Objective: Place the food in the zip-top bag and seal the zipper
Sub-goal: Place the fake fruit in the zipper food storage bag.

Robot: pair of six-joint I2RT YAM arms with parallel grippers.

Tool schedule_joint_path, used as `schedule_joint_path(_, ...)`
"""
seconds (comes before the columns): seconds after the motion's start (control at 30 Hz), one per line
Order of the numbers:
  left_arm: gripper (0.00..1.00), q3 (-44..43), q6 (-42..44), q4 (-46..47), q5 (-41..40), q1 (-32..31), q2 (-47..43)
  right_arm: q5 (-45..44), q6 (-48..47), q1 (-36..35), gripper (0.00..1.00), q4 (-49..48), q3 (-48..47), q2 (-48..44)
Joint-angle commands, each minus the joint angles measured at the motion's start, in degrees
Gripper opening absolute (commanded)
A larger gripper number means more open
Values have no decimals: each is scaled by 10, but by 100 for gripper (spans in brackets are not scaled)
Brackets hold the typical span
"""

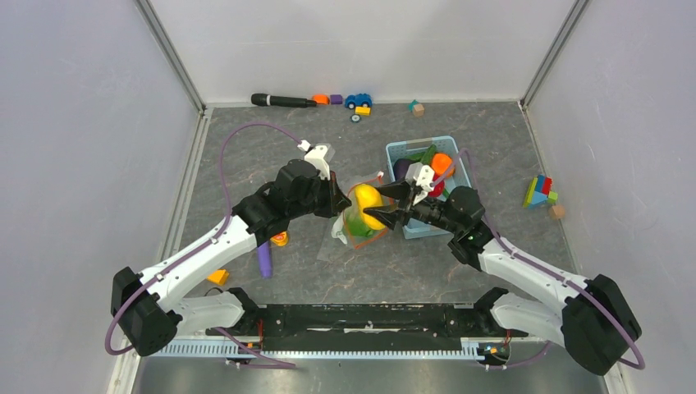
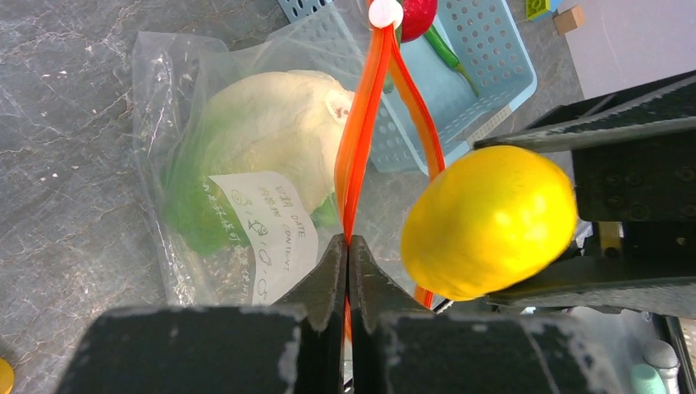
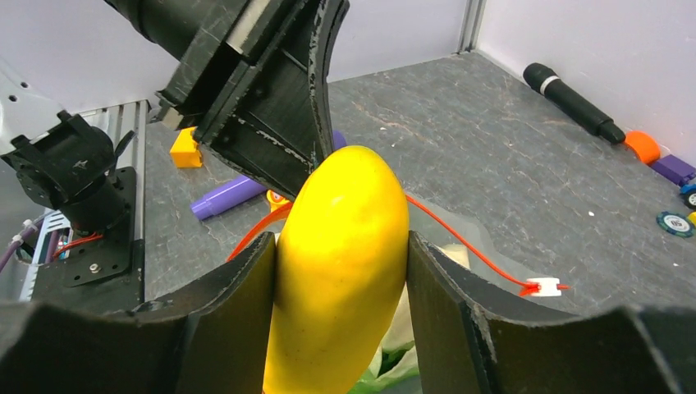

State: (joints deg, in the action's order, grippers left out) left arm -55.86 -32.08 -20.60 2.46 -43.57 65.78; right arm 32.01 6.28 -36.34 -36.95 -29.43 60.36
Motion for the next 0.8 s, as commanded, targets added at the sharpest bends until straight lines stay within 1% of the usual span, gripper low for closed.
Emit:
schedule_joint_path(0.0, 2, 1, -11, 25, 18, -1, -6, -25, 10, -11, 10, -70, 1, 25)
schedule_joint_path(0.17, 2, 2, -15, 25, 19, -1, -7, -17, 2, -21, 14, -78, 18, 33)
schedule_joint_path(0.27, 2, 1, -13, 26, 19, -1, -7, -18, -5, -22, 19, -63, 28, 31)
schedule_joint_path(0.4, 2, 0, -13, 27, 19, -1, -8, -31, -14, -22, 30, -36, 37, 29)
schedule_joint_path(0.43, 2, 0, -13, 27, 19, -1, -9, -36, -15, -22, 31, -27, 36, 32)
schedule_joint_path(0.53, 2, 2, -12, 27, 24, -1, -9, -36, -15, -23, 32, -19, 34, 40)
schedule_joint_path(0.67, 2, 5, -13, 26, 25, -1, -14, -29, -22, -24, 27, -2, 24, 53)
schedule_joint_path(0.77, 2, 7, -13, 32, 25, -1, -17, -1, -38, -26, 26, 27, 5, 66)
